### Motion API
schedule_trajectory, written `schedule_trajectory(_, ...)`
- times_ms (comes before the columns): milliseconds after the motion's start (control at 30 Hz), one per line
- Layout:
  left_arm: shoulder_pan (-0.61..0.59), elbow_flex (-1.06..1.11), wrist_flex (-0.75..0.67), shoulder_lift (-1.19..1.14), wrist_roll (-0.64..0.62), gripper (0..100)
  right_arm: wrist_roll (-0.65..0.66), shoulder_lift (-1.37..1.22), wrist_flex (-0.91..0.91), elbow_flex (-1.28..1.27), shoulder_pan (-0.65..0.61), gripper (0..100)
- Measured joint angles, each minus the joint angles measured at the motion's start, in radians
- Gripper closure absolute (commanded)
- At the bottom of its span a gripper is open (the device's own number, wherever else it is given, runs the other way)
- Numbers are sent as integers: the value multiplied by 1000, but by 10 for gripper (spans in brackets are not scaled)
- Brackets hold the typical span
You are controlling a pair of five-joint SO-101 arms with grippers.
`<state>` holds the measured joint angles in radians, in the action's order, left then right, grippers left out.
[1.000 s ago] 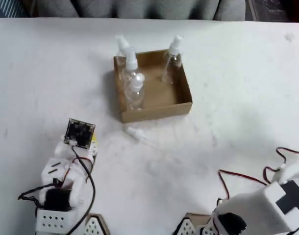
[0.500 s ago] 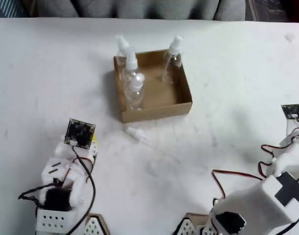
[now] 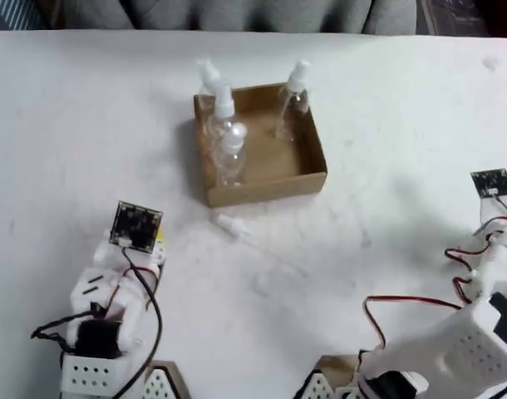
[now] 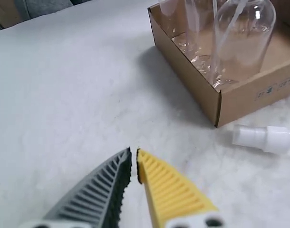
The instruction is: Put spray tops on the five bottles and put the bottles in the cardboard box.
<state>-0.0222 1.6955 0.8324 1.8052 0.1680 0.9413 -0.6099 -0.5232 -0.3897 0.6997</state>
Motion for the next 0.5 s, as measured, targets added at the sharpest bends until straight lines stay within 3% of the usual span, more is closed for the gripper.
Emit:
schedule_trajectory(67, 0, 0, 0, 0, 0, 976, 0, -28, -23, 48, -6, 981)
schedule_trajectory(167, 0, 0, 0, 0, 0, 976, 0, -51, -195, 169, -6, 981)
schedule_trajectory(500, 0, 0, 0, 0, 0, 976, -23, -118, -1043, 628, -78, 981)
